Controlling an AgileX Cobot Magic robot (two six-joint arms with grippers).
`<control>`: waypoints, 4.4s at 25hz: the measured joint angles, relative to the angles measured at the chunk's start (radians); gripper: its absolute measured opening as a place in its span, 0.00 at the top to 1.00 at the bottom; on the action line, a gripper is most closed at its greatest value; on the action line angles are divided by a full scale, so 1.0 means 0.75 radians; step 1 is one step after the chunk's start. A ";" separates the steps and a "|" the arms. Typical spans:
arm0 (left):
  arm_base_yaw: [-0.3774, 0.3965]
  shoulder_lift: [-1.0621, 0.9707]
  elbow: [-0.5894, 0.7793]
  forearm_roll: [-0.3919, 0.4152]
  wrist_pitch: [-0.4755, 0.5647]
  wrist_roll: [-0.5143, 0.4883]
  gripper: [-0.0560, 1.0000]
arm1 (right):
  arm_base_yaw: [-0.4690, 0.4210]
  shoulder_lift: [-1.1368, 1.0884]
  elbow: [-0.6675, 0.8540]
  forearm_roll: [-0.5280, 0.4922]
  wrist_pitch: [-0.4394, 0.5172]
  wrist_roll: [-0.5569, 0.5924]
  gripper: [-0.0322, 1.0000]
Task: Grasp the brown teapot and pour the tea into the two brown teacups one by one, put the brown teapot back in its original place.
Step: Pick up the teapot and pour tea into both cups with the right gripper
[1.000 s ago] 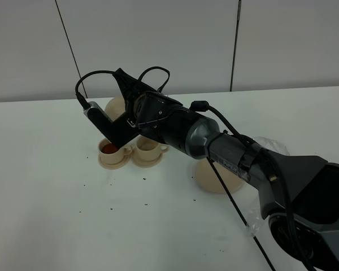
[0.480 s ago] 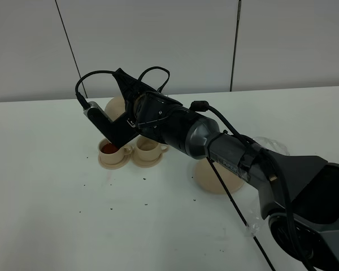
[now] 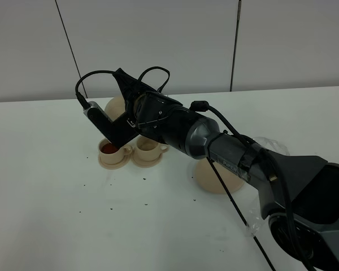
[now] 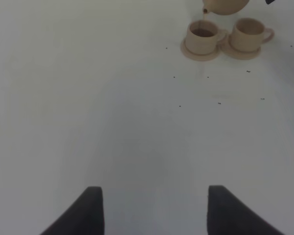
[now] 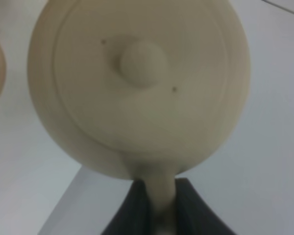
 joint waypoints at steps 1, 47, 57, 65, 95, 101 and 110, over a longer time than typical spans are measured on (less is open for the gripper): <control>0.000 0.000 0.000 0.000 0.000 0.000 0.44 | 0.000 0.000 0.000 0.000 0.000 0.000 0.88; 0.000 0.000 0.000 0.000 0.000 0.002 0.44 | -0.014 0.000 0.000 0.055 0.074 0.135 0.88; 0.000 0.000 0.000 0.000 0.000 0.000 0.44 | -0.014 0.000 0.000 0.114 0.075 0.137 0.88; 0.000 0.000 0.000 0.000 0.000 0.000 0.44 | -0.014 -0.026 0.000 0.150 0.129 0.148 0.88; 0.000 0.000 0.000 0.000 0.000 0.002 0.44 | -0.112 -0.132 -0.003 0.222 0.656 0.110 0.88; 0.000 0.000 0.000 0.000 0.000 0.002 0.44 | -0.112 -0.132 -0.003 0.252 0.638 0.069 0.88; 0.000 0.000 0.000 0.000 0.000 0.002 0.44 | -0.103 -0.111 -0.003 0.239 0.581 0.066 0.88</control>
